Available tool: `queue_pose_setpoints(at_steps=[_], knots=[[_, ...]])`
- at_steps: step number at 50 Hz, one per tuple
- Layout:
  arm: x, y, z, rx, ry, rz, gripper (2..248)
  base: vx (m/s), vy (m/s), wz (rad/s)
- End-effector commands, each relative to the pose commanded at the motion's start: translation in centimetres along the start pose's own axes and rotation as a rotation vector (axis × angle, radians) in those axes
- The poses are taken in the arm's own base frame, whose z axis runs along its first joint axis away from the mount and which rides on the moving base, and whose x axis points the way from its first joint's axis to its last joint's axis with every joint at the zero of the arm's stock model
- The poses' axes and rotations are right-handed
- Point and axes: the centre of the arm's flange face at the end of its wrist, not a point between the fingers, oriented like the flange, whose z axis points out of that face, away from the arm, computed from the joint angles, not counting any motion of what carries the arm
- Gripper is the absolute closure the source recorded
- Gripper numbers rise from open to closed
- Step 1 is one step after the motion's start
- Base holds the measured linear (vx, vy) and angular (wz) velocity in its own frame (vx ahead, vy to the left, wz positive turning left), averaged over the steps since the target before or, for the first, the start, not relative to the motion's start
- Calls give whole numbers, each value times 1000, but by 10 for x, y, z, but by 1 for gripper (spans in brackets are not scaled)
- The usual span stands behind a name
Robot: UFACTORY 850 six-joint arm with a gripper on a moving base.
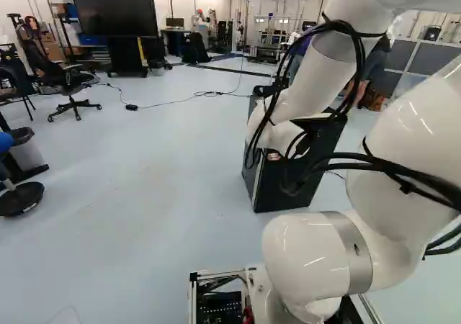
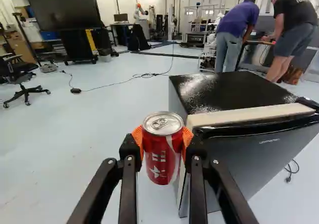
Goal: Grab a drink from the fridge
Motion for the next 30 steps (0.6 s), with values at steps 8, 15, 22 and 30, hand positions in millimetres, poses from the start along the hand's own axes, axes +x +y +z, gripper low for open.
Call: queue_pose_setpoints(at_steps=[8, 15, 22, 30], knots=[[-10, -5, -17, 22, -19, -11, 155, 0, 0, 0], [-19, -8, -30, 39, -33, -19, 155, 0, 0, 0], [-26, -10, -41, 54, -45, -26, 155, 0, 0, 0], [-33, -12, -51, 67, -56, -33, 155, 0, 0, 0]])
